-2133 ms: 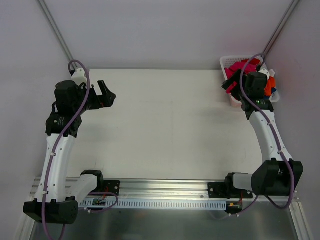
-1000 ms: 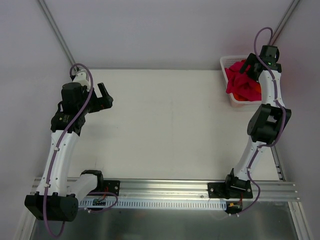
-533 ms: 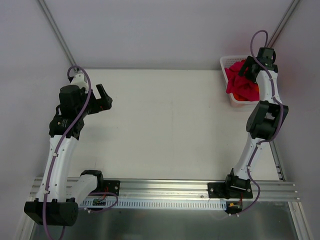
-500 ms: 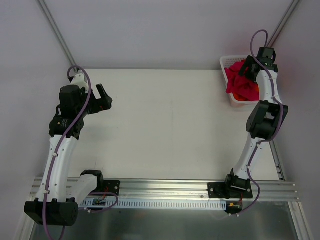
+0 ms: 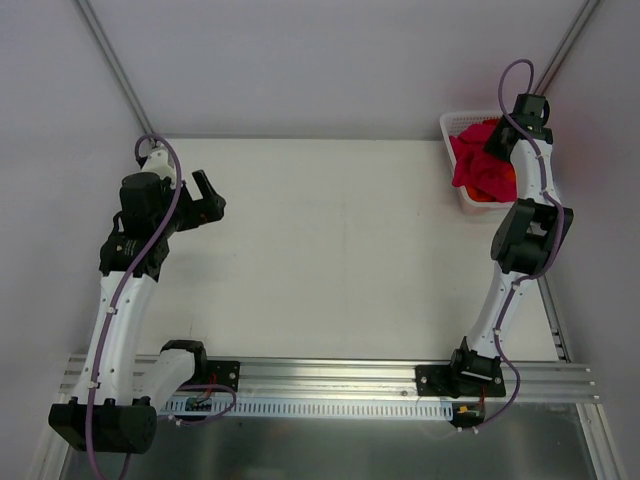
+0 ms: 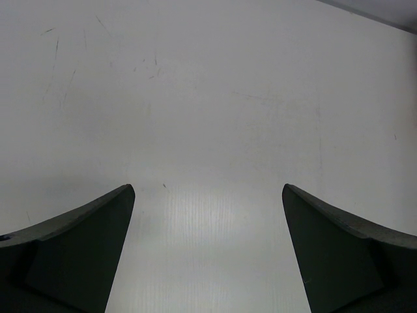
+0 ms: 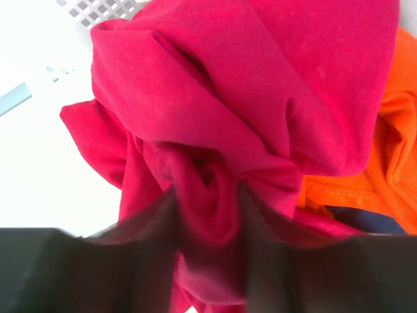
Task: Fold and stack the t-shirts
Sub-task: Grab crumpled tshirt from bin with the right arm
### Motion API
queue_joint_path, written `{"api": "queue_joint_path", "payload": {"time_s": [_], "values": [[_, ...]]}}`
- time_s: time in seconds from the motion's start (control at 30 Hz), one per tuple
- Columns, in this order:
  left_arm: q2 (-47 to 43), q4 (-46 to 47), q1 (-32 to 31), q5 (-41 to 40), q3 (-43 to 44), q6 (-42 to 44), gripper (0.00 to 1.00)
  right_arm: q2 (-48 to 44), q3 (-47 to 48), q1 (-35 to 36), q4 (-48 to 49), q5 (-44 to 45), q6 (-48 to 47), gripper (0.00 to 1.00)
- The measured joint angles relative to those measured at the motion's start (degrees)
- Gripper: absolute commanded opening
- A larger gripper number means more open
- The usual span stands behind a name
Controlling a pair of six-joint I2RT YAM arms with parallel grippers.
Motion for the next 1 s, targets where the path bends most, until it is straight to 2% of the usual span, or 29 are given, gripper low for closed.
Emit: {"api": "queue_joint_path", "payload": {"time_s": [0.07, 0.1, 0.17, 0.6, 0.87, 1.0], "values": [[-0.1, 0.0, 0.0, 0.0, -0.3, -0.2, 0.99, 0.0, 0.0, 0.0, 0.0, 0.1, 0.0, 0.21], [-0.1, 0.0, 0.0, 0.0, -0.4, -0.2, 0.99, 0.0, 0.0, 0.0, 0.0, 0.2, 0.2, 0.1], [-0.1, 0.0, 0.0, 0.0, -0.7, -0.4, 0.99, 0.0, 0.0, 0.1, 0.0, 0.3, 0.2, 0.01], [0.4, 0.0, 0.0, 1.8, -1.5, -1.0, 0.99, -0.3, 0.2, 0.1, 0.6, 0.0, 0.1, 0.0], [2.6, 0.0, 0.0, 3.5, -1.5, -1.0, 0.99, -3.9, 0.2, 0.3, 2.4, 0.1, -1.1, 0.01], [3.0, 0.0, 0.0, 4.0, -1.5, -0.9, 0.99, -4.3, 3.9, 0.4, 2.2, 0.1, -1.7, 0.01]]}}
